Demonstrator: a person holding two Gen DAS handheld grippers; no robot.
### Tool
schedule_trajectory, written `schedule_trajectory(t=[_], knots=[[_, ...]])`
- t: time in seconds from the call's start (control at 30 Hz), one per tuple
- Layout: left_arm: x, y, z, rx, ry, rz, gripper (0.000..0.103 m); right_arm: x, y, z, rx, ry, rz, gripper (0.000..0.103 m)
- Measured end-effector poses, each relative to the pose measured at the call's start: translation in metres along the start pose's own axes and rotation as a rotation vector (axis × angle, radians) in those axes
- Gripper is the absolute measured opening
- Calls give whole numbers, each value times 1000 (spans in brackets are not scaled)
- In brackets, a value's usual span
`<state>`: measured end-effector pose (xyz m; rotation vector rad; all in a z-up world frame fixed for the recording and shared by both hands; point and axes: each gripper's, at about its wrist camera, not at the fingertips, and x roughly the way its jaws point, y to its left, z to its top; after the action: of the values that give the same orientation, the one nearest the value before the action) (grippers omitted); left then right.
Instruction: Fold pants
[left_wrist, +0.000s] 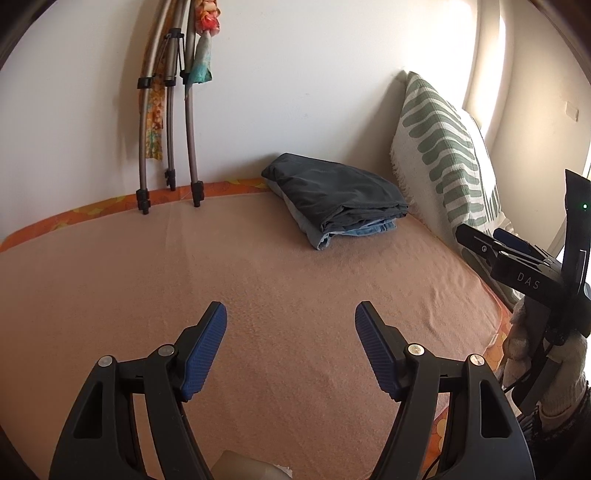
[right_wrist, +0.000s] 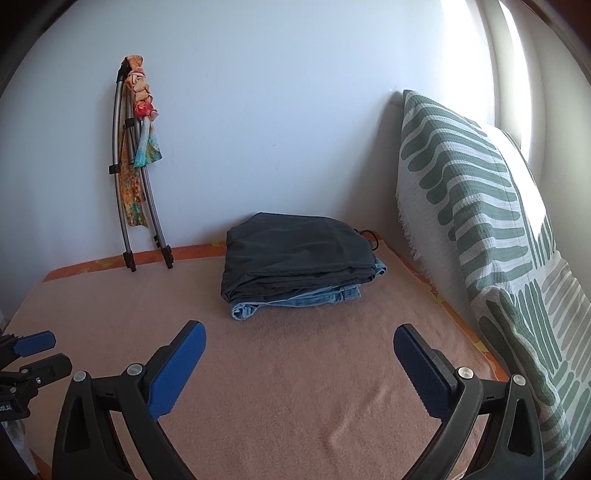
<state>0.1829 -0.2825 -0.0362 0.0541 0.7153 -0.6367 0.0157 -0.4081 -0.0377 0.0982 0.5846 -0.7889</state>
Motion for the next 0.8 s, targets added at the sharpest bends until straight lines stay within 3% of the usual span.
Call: schedule_trajectory(t=[0.07,0.8], knots=[[-1,-2,0,5,-4,3,81,0,0,0,4,2,2,103],[-6,3,-2,-24,-12,10,86,3,2,0,4,-1,-13,103]])
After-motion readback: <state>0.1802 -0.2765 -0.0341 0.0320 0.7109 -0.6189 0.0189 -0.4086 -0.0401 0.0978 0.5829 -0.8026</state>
